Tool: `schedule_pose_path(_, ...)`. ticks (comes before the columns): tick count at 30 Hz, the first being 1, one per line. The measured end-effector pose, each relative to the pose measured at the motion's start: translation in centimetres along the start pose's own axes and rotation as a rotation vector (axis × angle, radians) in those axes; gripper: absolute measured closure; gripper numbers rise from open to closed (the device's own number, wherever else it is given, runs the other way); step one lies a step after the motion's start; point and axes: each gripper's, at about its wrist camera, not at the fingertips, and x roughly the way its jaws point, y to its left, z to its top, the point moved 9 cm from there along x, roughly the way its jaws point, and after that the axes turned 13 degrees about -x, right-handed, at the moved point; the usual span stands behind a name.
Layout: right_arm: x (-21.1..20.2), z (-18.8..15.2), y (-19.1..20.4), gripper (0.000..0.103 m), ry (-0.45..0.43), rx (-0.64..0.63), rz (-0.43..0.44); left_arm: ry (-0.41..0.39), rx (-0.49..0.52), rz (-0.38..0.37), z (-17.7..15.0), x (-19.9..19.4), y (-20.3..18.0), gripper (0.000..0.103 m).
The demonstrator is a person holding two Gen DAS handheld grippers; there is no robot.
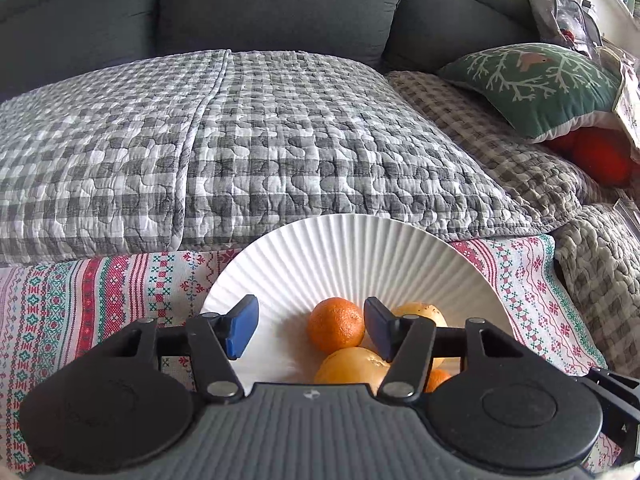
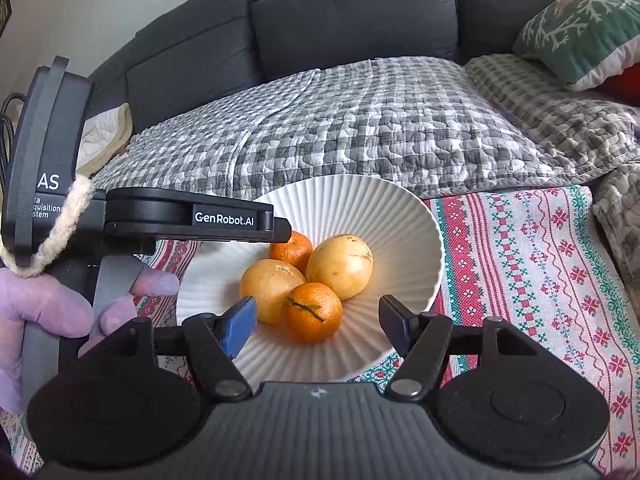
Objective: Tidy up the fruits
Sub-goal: 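Put the mandarin in the plate with the left tool while the right adds its mandarin, then move both open tools back from the plate to the remaining fruits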
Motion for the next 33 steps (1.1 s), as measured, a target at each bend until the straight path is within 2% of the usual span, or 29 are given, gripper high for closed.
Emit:
schedule_pose_path(2,-0.4,0.1,0.1,0.029,0.002,0.000,0.001,-0.008,0.012,0.004,0.0,-0.8,0.1,0.045)
schedule_pose_path(7,-1.5,0.0,0.4,0.019,0.016,-0.018,-0.006,-0.030,0.036,0.018,-0.3,-2.9,0.5,0.030)
schedule_pose_path(14,-3.4,-0.9,0.7,0.010,0.057,-0.048,-0.033,-0.043,0.033,0.025,-1.6,-6.2,1.5,0.023)
schedule_pose_path(22,-5.8,-2.5,0.7,0.008,0.097,-0.058,-0.068,-0.067,0.048,0.041,-3.6,-10.3,2.4,0.014)
schedule_pose_path(33,-8.2,-4.0,1.8,0.005,0.110,-0.059,-0.088,-0.074,0.049,0.060,-7.5,-14.1,3.8,0.009)
